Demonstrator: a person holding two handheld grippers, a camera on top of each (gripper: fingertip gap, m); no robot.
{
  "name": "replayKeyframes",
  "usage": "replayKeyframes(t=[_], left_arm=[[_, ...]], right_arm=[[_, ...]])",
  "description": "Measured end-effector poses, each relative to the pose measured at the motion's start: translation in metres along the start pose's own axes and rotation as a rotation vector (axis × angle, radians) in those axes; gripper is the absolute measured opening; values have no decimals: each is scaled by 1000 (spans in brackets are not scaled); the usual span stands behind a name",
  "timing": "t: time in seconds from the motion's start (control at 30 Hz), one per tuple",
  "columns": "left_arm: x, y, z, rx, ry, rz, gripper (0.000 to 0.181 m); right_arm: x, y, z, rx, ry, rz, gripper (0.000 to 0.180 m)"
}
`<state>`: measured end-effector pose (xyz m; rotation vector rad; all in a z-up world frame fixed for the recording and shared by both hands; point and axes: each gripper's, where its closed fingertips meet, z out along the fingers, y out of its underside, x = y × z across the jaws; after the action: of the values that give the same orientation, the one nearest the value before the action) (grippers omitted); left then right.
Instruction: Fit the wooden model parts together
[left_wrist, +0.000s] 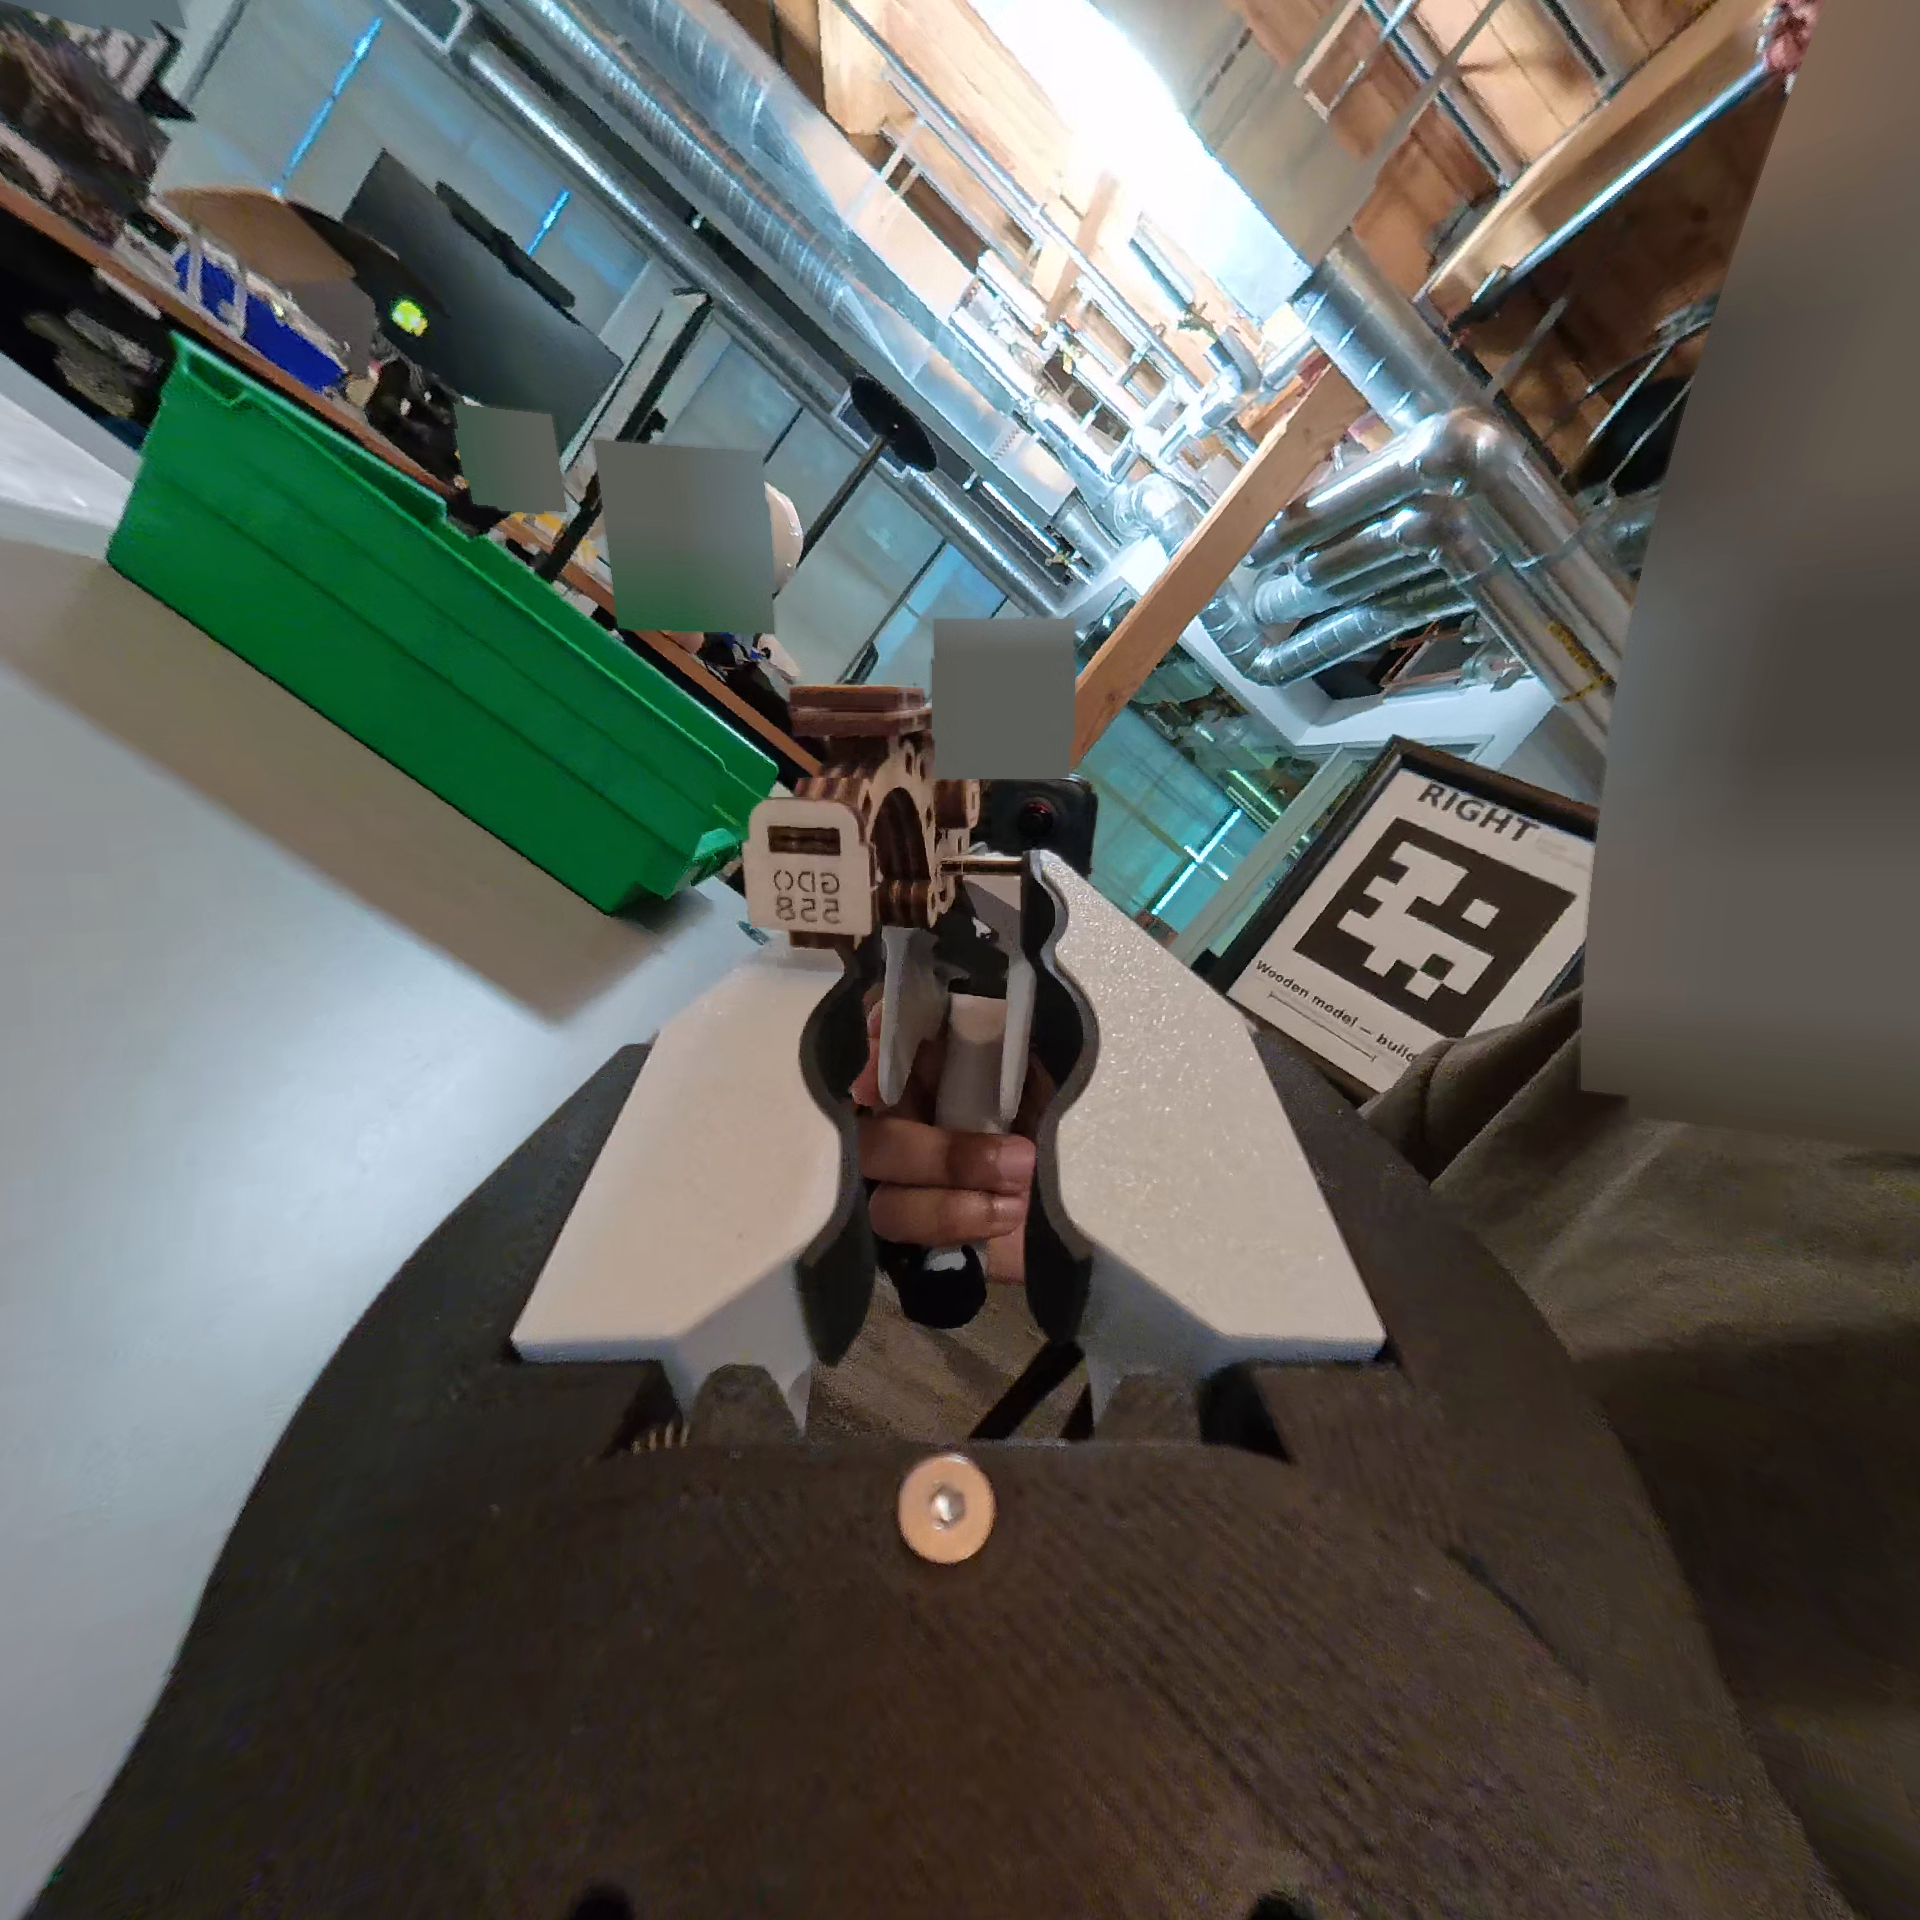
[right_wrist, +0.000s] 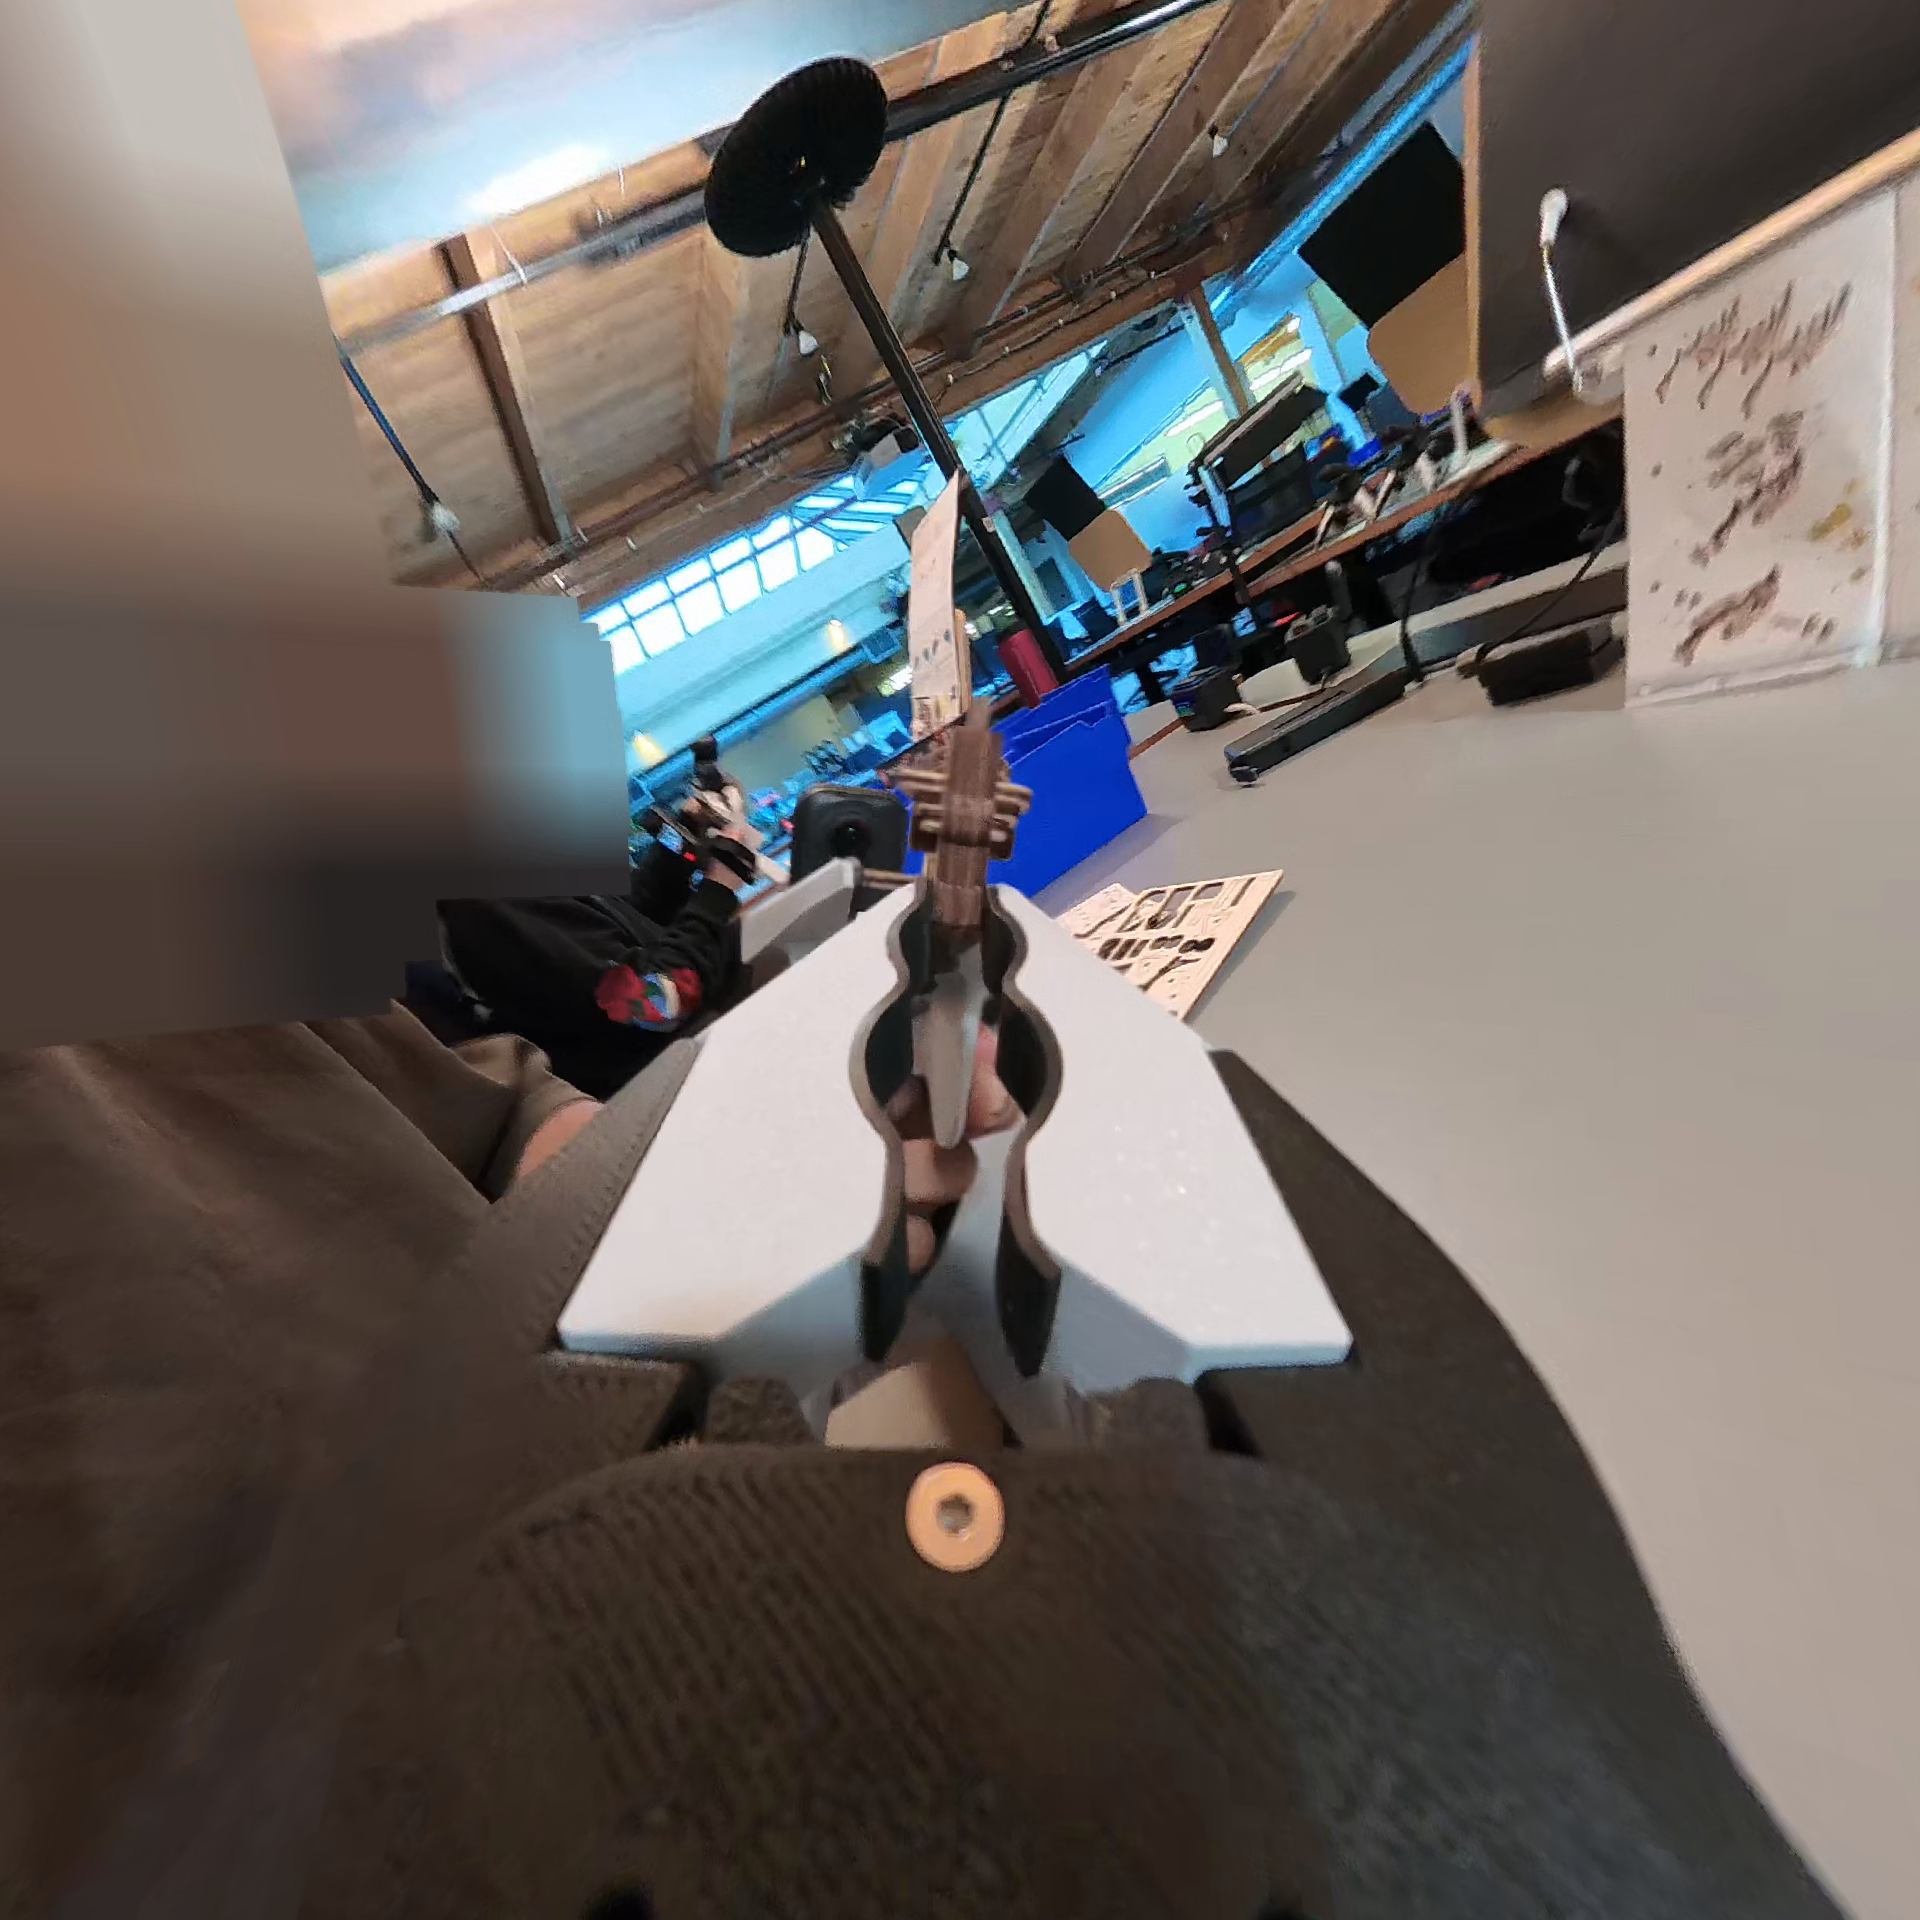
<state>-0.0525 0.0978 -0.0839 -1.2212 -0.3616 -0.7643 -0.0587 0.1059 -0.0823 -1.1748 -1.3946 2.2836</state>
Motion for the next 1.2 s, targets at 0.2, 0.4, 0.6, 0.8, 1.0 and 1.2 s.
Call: replayKeyframes(t=[0.2,0.4,0.6,0.8,1.0,1.2], left_arm=[[-6,2,2,-38,0,-72,66],[-12,9,1,-167,28,-97,89],[-13,32,-3,-382,33,-41,74],[-21,56,-11,-537,-13,-4,39],[-21,70,-15,-616,4,-33,19],[-22,62,-13,-561,12,-97,18]], right_arm=[[9,-15,-12,34,-21,24,7],[8,-14,-28,-90,-124,34,7],[27,19,-40,-338,-108,196,7],[19,57,-43,-532,-170,350,7],[16,56,-41,-527,-190,354,7],[18,50,-37,-472,-188,353,9]])
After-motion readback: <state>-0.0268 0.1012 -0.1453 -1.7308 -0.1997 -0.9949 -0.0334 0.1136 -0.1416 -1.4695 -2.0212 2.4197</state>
